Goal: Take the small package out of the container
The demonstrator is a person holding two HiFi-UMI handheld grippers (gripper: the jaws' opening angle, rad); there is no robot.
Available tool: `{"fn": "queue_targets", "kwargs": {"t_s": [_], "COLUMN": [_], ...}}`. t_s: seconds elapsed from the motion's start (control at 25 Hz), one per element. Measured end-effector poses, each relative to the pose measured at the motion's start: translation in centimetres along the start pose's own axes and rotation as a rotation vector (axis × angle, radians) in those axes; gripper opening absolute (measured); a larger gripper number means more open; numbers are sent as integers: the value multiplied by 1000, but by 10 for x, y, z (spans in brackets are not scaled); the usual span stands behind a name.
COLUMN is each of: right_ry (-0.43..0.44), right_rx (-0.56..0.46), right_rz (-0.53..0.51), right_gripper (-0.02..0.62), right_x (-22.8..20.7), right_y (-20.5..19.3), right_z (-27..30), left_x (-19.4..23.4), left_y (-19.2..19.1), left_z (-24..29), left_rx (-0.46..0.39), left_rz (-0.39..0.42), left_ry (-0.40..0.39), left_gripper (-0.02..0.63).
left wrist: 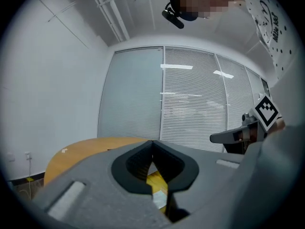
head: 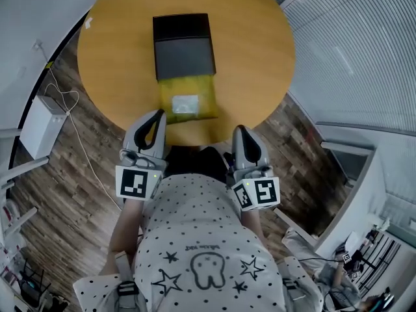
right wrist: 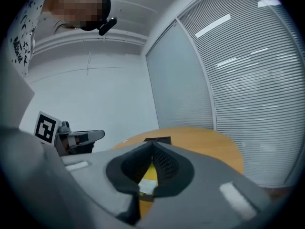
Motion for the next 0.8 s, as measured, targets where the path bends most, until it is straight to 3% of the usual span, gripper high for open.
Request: {"fn": "queue_targets", "kwargs": {"t_s": [0.6, 0.8], "right_ry": [115, 190], "right_rx": [31, 24], "right_rz": [-53, -83], "right_gripper": [5, 5], "right_x": [-5, 0], "right_y": [6, 15], "right_z": [18, 29], "left_x": [-8, -4], "left_y": [-1, 2], "left_z": [-6, -15], "left_rx": [-6, -4], "left_rz": [-14, -20], "left_ry": [122, 182], "left_gripper": [9, 9]}}
Point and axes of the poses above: the fingertips, and each gripper's own axes: z forward along the fingers, x to its left, y out of its top, the point moved 6 cm from there along -z, backward along the fingers
